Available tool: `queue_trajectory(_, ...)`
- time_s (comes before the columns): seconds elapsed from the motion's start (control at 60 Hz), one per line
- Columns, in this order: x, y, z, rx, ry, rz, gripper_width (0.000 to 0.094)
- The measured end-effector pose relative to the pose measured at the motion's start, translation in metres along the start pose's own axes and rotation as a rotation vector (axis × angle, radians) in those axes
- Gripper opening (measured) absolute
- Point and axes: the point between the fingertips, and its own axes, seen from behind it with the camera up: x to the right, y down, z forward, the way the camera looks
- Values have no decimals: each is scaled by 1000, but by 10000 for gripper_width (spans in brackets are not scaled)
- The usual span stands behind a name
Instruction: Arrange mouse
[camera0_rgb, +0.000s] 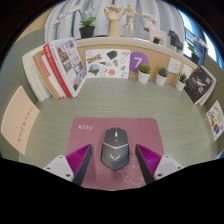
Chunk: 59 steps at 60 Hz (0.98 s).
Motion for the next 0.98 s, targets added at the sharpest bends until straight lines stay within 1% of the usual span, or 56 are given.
queue_trajectory(0.033,-2,-3,-8,-5,1,-11,846)
queue_trajectory(0.133,-11,-26,-44,19,1,2,853)
queue_trajectory(0.2,-13,-47,-77,58,9,13,854)
queue_trajectory(0.317,-13,-85,-136,137,55,22,858)
queue_trajectory(0.45,-10,-109,-194,208,97,41,857)
queue_trajectory(0.567,-9,-116,-226,244,119,83,857)
queue_trajectory(0.667,-9,-114,-245,257,131,100,857)
queue_trajectory(0.983,8,-99,-289,280,117,104,856)
